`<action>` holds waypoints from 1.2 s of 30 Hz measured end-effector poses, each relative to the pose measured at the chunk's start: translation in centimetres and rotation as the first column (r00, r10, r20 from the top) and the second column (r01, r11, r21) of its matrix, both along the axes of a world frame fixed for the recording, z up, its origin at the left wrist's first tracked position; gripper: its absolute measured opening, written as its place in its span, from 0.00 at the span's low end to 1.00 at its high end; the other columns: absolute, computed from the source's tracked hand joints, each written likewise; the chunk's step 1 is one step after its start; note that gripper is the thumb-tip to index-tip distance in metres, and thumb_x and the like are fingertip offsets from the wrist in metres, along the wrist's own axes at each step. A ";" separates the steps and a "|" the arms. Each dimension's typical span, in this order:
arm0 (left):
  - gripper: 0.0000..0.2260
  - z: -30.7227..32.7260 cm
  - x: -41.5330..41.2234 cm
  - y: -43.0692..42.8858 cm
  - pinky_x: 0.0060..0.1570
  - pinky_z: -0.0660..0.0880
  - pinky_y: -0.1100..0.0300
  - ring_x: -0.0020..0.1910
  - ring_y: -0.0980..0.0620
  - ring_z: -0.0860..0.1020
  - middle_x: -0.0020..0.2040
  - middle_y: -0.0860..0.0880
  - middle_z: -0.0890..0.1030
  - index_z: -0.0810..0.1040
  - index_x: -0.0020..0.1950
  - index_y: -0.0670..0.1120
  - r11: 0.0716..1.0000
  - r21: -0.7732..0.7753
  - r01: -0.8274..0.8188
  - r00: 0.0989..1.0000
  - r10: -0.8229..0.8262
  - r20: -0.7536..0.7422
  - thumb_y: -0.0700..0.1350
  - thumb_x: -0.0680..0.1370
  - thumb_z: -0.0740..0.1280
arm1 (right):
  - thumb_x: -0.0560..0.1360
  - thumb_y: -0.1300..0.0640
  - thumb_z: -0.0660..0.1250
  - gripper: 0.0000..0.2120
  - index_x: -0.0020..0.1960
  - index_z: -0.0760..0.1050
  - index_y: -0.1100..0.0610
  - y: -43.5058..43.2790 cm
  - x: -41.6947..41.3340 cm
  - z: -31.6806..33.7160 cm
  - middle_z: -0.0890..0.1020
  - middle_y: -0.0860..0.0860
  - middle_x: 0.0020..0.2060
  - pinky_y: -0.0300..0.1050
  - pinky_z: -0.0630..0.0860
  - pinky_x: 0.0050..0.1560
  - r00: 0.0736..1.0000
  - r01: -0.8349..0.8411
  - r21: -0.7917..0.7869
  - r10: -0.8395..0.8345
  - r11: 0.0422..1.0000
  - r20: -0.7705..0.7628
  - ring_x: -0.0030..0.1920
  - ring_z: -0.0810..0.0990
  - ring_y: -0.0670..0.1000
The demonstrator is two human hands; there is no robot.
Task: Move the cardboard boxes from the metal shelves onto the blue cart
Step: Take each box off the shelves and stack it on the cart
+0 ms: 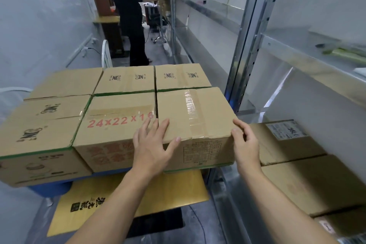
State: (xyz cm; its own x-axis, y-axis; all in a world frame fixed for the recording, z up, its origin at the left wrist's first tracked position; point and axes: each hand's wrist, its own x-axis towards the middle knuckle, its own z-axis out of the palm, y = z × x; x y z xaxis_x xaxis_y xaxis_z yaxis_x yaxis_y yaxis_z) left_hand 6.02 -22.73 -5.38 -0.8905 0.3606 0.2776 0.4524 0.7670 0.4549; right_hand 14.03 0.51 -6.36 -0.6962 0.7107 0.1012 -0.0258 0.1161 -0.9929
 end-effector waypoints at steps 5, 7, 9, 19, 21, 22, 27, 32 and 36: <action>0.35 -0.2 -1.9 0.7 0.76 0.41 0.45 0.79 0.52 0.42 0.81 0.50 0.55 0.55 0.79 0.58 0.991 -0.129 -0.048 0.999 0.046 -0.019 0.72 0.75 0.42 | 0.80 0.56 0.63 0.13 0.62 0.78 0.45 1.1 -2.5 -0.8 0.80 0.39 0.58 0.44 0.73 0.62 0.999 -0.037 -0.054 0.038 0.998 0.011 0.61 0.76 0.41; 0.35 -0.5 -2.5 0.8 0.77 0.40 0.44 0.79 0.52 0.41 0.81 0.50 0.53 0.53 0.79 0.59 0.983 -0.174 -0.060 0.998 0.061 -0.001 0.72 0.75 0.41 | 0.80 0.56 0.63 0.14 0.62 0.78 0.45 1.3 -3.3 -1.1 0.80 0.40 0.58 0.47 0.74 0.63 0.998 -0.051 -0.086 0.053 0.995 0.020 0.60 0.76 0.42; 0.36 -0.8 -2.9 0.8 0.77 0.41 0.44 0.80 0.51 0.41 0.82 0.50 0.52 0.52 0.80 0.60 0.977 -0.201 -0.068 0.997 0.071 0.011 0.72 0.74 0.40 | 0.79 0.56 0.63 0.14 0.62 0.78 0.44 1.4 -4.0 -1.5 0.80 0.40 0.58 0.49 0.74 0.64 0.997 -0.058 -0.113 0.063 0.992 0.038 0.59 0.77 0.42; 0.33 -0.3 -4.1 3.5 0.74 0.49 0.49 0.79 0.54 0.51 0.80 0.56 0.55 0.56 0.80 0.57 0.948 -0.317 0.003 1.000 0.000 0.011 0.70 0.78 0.45 | 0.79 0.58 0.62 0.14 0.59 0.79 0.44 2.0 -5.6 -2.3 0.80 0.42 0.57 0.42 0.73 0.58 0.992 -0.089 -0.067 0.095 0.994 0.085 0.60 0.76 0.46; 0.32 -0.3 -4.3 3.4 0.74 0.50 0.49 0.79 0.54 0.51 0.80 0.57 0.56 0.56 0.79 0.59 0.935 -0.354 0.012 1.000 -0.013 0.001 0.71 0.77 0.48 | 0.79 0.58 0.62 0.13 0.58 0.78 0.43 2.2 -5.6 -2.6 0.80 0.41 0.57 0.43 0.73 0.58 0.990 -0.094 -0.076 0.102 0.993 0.097 0.60 0.76 0.45; 0.31 -0.2 -4.5 3.2 0.74 0.50 0.48 0.79 0.53 0.52 0.80 0.57 0.56 0.56 0.78 0.60 0.932 -0.362 0.013 1.000 -0.013 0.000 0.71 0.77 0.49 | 0.79 0.57 0.62 0.13 0.57 0.78 0.41 2.3 -5.6 -2.6 0.80 0.41 0.56 0.46 0.74 0.59 0.989 -0.101 -0.082 0.109 0.992 0.103 0.59 0.77 0.45; 0.34 0.1 -5.4 1.9 0.76 0.46 0.44 0.80 0.50 0.50 0.81 0.54 0.55 0.55 0.77 0.64 0.921 -0.389 -0.008 0.999 0.027 0.042 0.75 0.74 0.48 | 0.80 0.47 0.64 0.10 0.59 0.74 0.36 2.3 -5.9 -2.9 0.78 0.43 0.60 0.52 0.76 0.61 0.977 -0.161 -0.079 0.170 0.984 0.130 0.60 0.77 0.47; 0.34 0.7 -5.9 2.1 0.76 0.45 0.43 0.80 0.49 0.47 0.81 0.53 0.51 0.52 0.78 0.65 0.909 -0.416 0.006 0.994 0.041 0.104 0.75 0.74 0.48 | 0.80 0.47 0.64 0.17 0.68 0.72 0.39 2.4 -6.3 -2.9 0.77 0.44 0.65 0.47 0.75 0.63 0.977 -0.174 -0.066 0.181 0.983 0.113 0.63 0.76 0.46; 0.31 1.7 -5.9 2.8 0.75 0.48 0.43 0.80 0.48 0.47 0.81 0.54 0.51 0.53 0.78 0.63 0.910 -0.413 0.035 0.983 0.043 0.178 0.70 0.77 0.53 | 0.81 0.47 0.63 0.17 0.70 0.71 0.41 2.3 -6.3 -2.8 0.76 0.43 0.66 0.48 0.73 0.65 0.979 -0.169 -0.055 0.174 0.984 0.106 0.64 0.74 0.45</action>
